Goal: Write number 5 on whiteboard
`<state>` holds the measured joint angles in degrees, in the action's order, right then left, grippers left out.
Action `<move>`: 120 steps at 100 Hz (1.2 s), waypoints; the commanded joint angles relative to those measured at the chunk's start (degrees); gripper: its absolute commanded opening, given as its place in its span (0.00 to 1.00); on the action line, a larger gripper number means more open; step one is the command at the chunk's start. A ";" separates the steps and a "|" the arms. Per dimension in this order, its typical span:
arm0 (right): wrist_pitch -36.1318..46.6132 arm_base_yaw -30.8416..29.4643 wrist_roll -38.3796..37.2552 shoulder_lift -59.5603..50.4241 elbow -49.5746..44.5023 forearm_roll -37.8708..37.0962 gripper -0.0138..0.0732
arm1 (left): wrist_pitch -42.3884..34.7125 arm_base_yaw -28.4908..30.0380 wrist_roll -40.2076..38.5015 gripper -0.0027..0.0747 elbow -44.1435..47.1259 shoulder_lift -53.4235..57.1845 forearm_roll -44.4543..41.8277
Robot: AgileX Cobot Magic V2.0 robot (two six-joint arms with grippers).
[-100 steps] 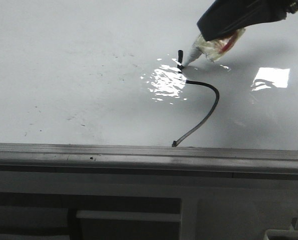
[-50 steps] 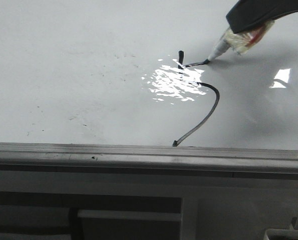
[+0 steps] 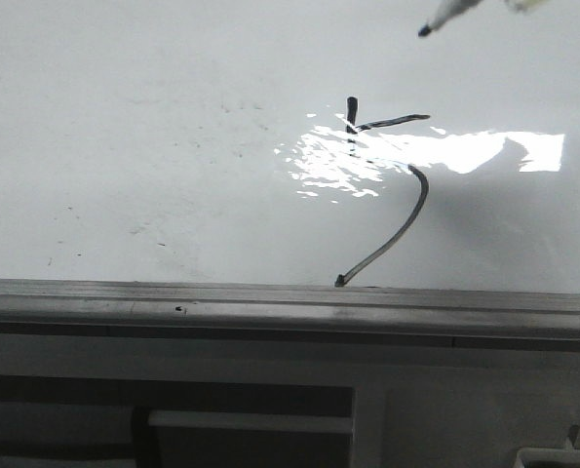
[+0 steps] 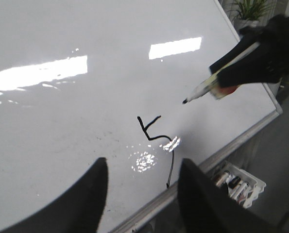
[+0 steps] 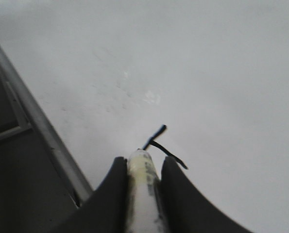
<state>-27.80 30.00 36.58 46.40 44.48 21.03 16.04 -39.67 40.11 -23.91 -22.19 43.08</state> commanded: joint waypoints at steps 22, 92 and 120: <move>-1.10 7.91 0.64 0.69 1.73 0.02 0.11 | 15.60 0.13 12.13 0.51 -13.34 -20.80 2.57; 5.33 22.59 3.30 8.50 1.73 -0.51 0.11 | 13.72 -10.67 25.45 0.48 -25.08 -40.25 4.26; 5.80 23.08 3.30 8.50 1.73 -0.51 0.11 | 13.89 -10.67 25.35 0.27 -25.08 -42.29 4.26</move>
<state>-25.92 52.60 39.17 55.31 44.48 19.35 33.00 -49.89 65.63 -46.80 -64.35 44.76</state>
